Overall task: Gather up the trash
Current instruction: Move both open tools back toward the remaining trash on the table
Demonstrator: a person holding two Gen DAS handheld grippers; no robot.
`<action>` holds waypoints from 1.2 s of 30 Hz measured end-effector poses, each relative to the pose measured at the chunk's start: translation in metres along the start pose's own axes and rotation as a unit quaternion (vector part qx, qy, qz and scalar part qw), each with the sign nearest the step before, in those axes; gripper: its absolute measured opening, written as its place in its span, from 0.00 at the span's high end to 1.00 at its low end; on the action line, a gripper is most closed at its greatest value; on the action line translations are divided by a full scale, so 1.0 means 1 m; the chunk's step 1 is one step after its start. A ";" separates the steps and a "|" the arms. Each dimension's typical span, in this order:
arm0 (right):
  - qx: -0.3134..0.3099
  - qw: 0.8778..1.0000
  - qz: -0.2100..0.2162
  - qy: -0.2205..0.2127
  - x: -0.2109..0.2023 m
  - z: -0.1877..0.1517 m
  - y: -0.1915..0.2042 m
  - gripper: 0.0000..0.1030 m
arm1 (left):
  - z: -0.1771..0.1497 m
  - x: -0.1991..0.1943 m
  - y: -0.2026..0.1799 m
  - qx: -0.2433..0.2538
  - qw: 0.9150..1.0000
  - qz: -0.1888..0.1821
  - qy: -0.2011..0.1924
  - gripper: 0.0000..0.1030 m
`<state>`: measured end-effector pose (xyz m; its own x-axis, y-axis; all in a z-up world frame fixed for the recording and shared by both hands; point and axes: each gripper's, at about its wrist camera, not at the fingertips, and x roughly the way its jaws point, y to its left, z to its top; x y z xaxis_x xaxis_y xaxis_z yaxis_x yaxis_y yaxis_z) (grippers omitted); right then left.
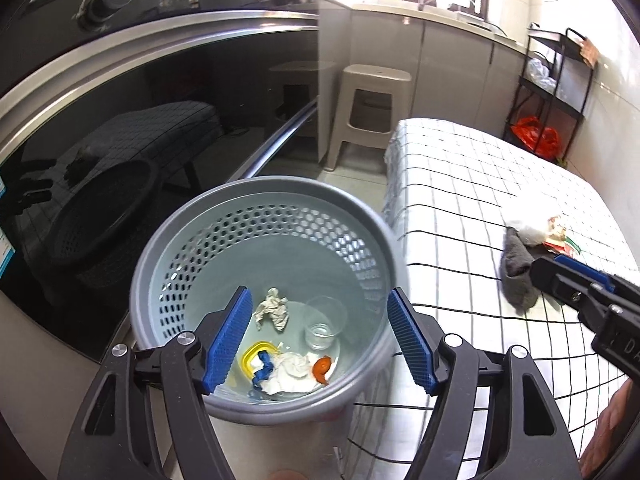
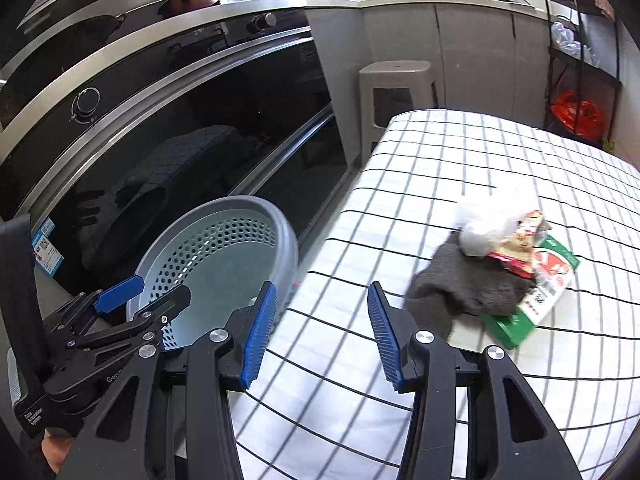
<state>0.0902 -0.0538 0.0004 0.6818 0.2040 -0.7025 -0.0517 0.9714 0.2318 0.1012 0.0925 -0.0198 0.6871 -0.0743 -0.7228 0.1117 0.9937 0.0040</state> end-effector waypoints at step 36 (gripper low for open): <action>0.098 0.989 -0.101 -0.038 -0.066 -0.015 -0.172 0.45 | 0.008 0.027 -0.135 0.060 0.996 -0.063 0.021 0.19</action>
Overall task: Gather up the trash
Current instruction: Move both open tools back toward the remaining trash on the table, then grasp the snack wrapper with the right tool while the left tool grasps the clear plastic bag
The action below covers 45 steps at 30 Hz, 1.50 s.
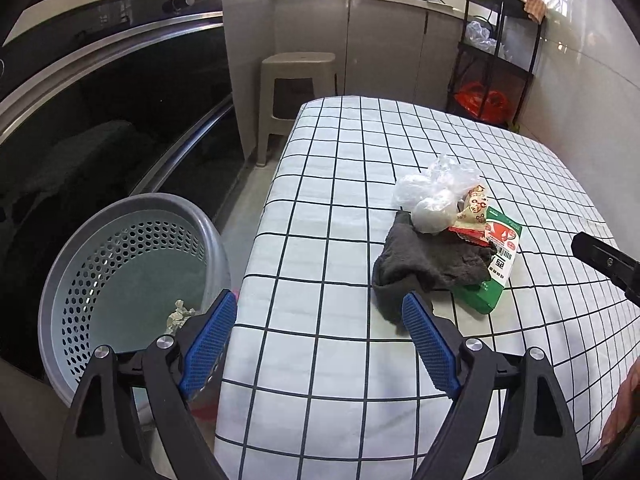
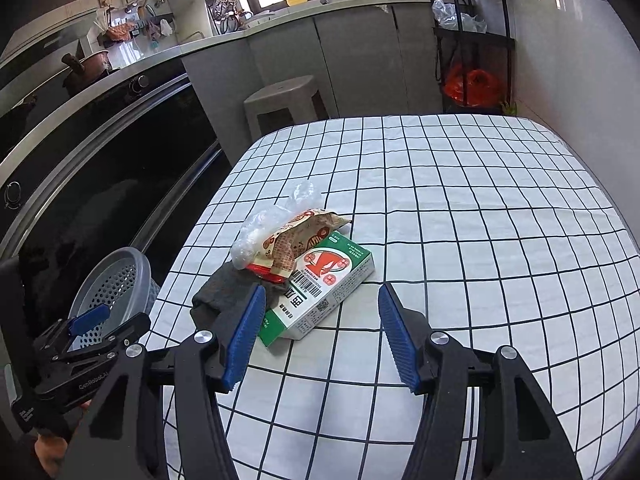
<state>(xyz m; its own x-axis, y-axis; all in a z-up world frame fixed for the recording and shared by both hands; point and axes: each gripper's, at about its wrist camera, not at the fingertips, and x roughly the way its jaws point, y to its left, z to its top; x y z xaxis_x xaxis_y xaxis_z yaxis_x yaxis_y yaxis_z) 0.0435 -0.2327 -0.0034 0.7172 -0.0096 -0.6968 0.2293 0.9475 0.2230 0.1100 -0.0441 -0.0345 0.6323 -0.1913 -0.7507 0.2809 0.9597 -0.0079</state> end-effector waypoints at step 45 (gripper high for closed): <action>-0.008 0.997 0.036 0.068 0.113 0.038 0.033 0.75 | 0.062 0.061 0.002 -0.011 1.000 0.025 0.002 0.18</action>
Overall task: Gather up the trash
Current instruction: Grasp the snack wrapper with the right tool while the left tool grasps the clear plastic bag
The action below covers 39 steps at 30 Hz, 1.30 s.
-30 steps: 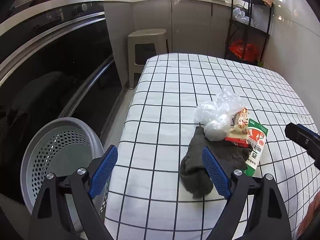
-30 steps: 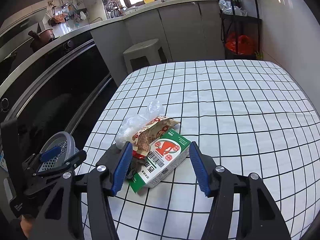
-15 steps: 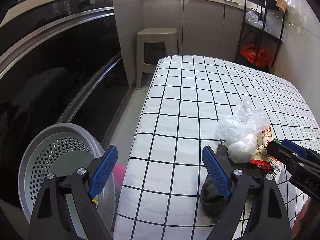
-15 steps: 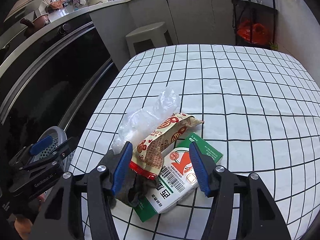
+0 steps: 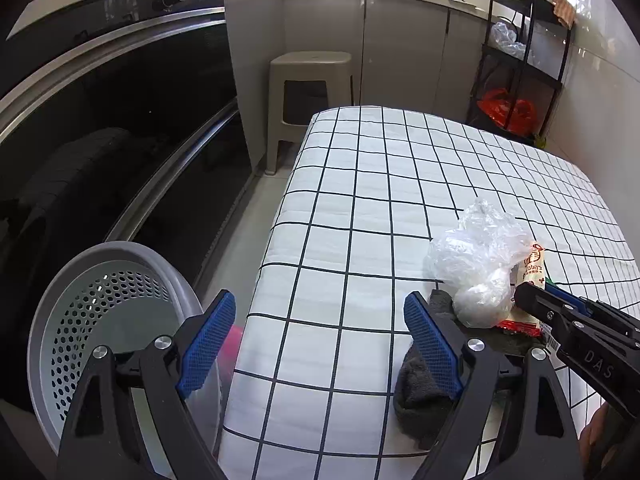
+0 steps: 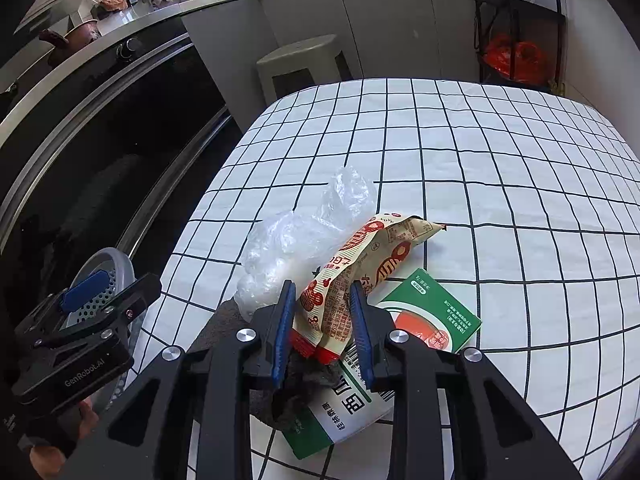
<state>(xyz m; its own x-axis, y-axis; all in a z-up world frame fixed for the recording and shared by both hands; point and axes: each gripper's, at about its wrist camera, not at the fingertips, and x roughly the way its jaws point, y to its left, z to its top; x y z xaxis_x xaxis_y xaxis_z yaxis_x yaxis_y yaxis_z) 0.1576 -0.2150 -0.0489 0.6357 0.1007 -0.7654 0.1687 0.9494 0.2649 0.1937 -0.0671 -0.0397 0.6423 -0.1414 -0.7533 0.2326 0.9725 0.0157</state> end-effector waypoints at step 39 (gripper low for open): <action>0.081 0.994 -0.011 -0.075 -0.089 -0.009 -0.097 0.78 | 0.009 0.048 -0.115 0.078 0.996 -0.043 0.030 0.19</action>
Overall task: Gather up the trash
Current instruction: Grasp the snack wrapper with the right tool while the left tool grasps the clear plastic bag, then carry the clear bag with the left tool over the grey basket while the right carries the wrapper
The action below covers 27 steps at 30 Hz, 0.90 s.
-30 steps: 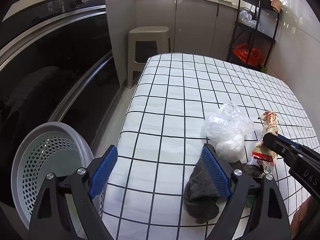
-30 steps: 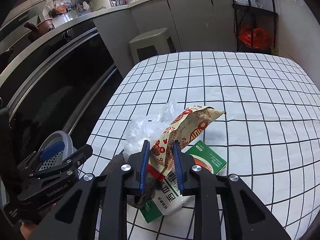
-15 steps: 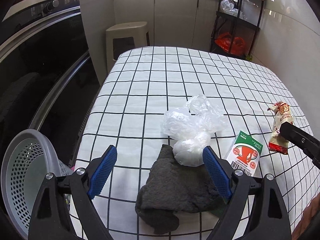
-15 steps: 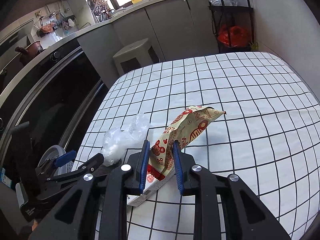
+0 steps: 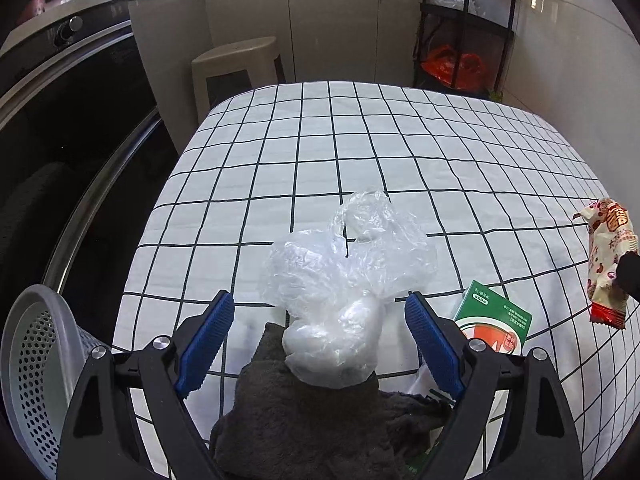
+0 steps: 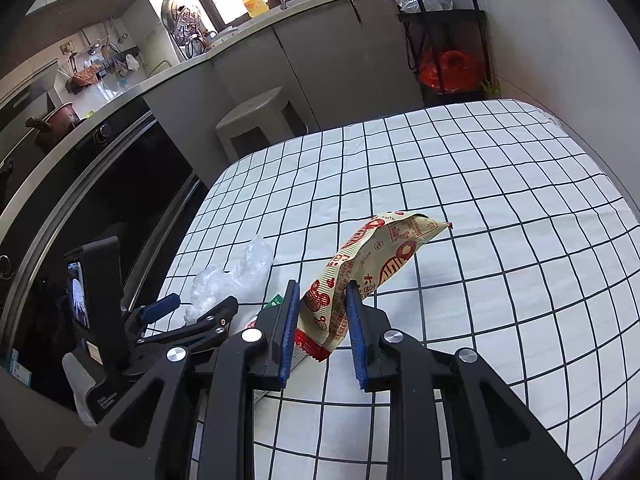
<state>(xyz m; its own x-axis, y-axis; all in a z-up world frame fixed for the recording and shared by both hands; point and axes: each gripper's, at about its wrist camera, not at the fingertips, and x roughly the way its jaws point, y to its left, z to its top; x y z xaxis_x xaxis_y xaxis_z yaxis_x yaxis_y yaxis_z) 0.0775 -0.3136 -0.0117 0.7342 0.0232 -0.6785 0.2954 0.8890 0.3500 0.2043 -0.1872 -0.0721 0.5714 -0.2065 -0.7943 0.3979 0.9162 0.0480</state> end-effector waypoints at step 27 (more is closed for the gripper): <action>-0.018 1.000 0.021 -0.008 -0.011 0.000 0.025 0.78 | -0.006 -0.071 0.051 -0.035 0.998 0.000 -0.051 0.63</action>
<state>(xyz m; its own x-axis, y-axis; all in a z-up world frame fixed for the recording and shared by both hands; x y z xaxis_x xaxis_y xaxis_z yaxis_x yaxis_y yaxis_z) 0.0767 -0.2923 0.0049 0.7546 0.0540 -0.6540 0.2418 0.9036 0.3536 0.1801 -0.1239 -0.0167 0.6429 -0.2380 -0.7281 0.3498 0.9368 0.0026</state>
